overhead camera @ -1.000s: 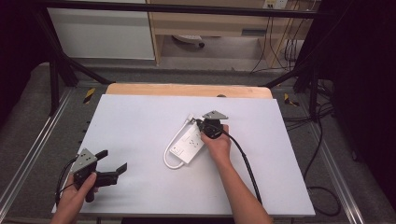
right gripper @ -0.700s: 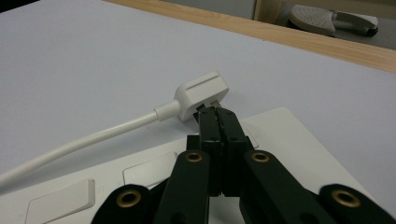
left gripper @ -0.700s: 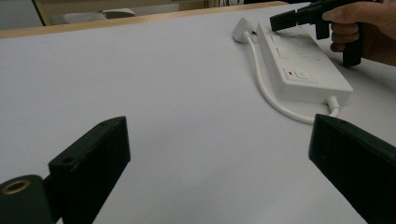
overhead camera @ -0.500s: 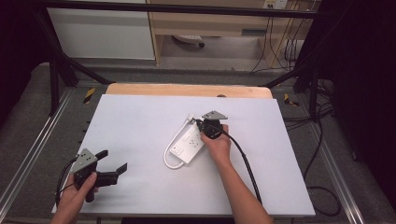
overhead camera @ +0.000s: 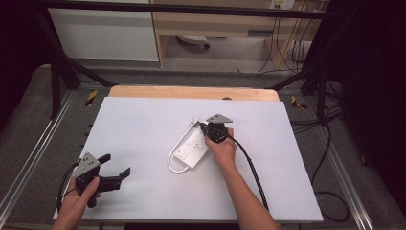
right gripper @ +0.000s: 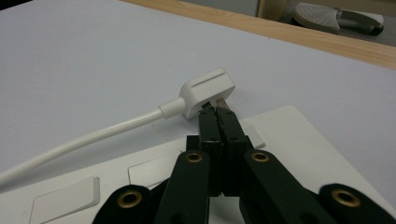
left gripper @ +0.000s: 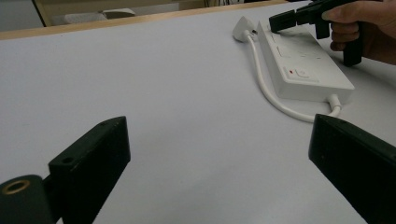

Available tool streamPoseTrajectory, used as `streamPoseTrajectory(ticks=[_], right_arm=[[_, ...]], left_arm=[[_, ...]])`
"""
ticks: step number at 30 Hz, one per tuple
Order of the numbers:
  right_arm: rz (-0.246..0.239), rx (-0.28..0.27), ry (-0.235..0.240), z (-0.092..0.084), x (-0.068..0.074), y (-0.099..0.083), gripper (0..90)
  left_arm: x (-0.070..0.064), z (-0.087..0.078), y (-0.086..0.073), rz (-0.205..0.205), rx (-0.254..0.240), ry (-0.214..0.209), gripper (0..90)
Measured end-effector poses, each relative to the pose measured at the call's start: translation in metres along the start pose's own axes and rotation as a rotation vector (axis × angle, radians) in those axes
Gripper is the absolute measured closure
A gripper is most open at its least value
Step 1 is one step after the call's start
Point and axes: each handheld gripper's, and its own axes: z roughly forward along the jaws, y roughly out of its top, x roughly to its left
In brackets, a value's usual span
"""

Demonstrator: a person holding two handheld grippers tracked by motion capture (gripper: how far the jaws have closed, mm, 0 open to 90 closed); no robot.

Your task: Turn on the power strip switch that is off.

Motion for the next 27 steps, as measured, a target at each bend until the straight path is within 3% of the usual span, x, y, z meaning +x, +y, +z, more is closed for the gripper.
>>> streamPoseTrajectory(ticks=[27], right_arm=[[0.043, -0.065, 0.005, -0.02, -0.011, 0.015, 90.0]], left_arm=[[0.0, 0.0, 0.0, 0.001, 0.001, 0.001, 5.7]])
